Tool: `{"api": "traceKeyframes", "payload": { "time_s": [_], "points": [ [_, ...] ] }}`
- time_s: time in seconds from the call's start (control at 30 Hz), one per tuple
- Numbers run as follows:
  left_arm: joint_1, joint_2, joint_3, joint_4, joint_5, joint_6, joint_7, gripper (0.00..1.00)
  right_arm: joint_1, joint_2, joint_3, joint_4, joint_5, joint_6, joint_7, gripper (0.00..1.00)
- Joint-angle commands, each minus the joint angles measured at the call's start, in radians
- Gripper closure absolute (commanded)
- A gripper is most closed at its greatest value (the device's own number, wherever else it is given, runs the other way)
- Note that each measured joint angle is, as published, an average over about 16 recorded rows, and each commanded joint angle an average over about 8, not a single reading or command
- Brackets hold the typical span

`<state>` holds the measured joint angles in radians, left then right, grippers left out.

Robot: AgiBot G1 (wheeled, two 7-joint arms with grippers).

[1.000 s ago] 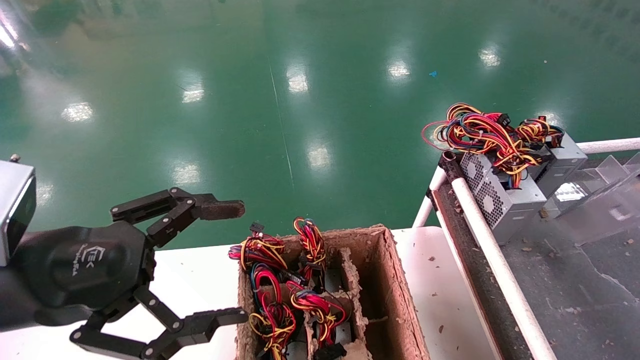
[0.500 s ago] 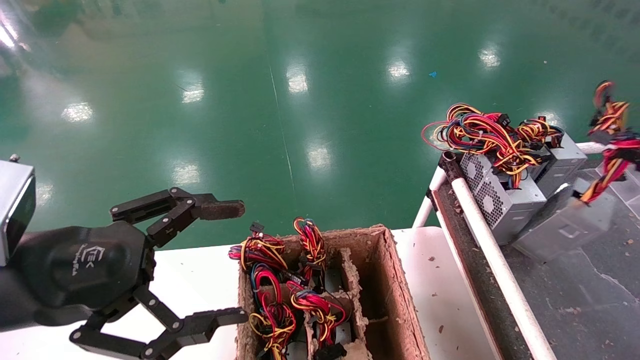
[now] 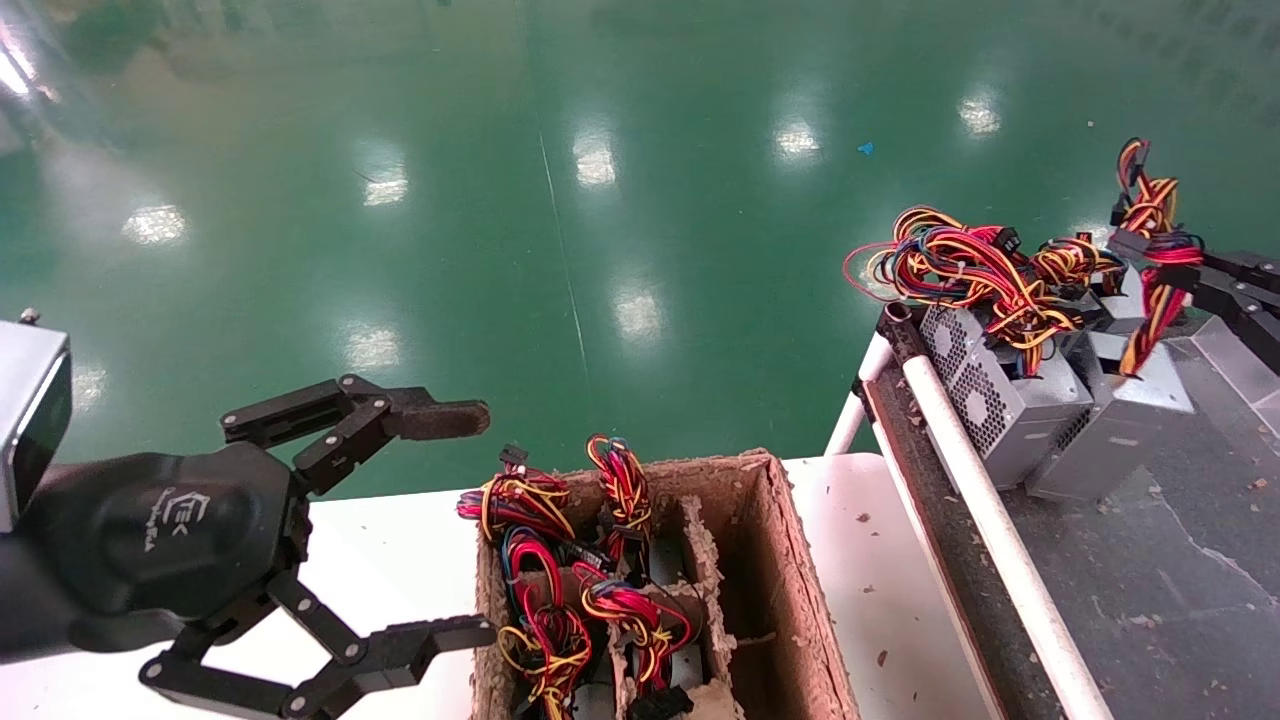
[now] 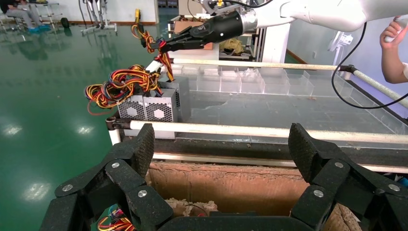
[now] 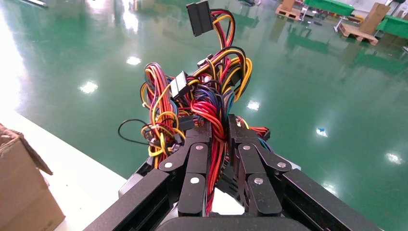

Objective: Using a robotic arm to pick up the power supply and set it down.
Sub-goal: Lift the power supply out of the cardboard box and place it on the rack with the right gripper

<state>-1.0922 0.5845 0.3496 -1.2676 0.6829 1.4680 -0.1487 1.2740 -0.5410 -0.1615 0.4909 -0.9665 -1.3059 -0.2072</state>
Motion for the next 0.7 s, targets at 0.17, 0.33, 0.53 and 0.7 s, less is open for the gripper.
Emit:
{"api": "traceKeyframes", "payload": {
  "time_s": [0.17, 0.33, 0.53, 0.7],
  "points": [
    [0.000, 0.000, 0.000, 0.000, 0.000, 0.000, 0.000, 0.00, 0.046, -0.035, -0.016, -0.032, -0.020, 0.004, 0.001, 0.97],
    [0.000, 0.000, 0.000, 0.000, 0.000, 0.000, 0.000, 0.00, 0.079, -0.057, -0.030, -0.059, -0.037, 0.002, -0.005, 0.41],
    [0.000, 0.000, 0.000, 0.000, 0.000, 0.000, 0.000, 0.00, 0.104, -0.073, -0.040, -0.094, -0.051, -0.005, -0.017, 0.00],
    [0.000, 0.000, 0.000, 0.000, 0.000, 0.000, 0.000, 0.00, 0.114, -0.075, -0.041, -0.117, -0.052, -0.019, -0.030, 0.00]
  ]
}}
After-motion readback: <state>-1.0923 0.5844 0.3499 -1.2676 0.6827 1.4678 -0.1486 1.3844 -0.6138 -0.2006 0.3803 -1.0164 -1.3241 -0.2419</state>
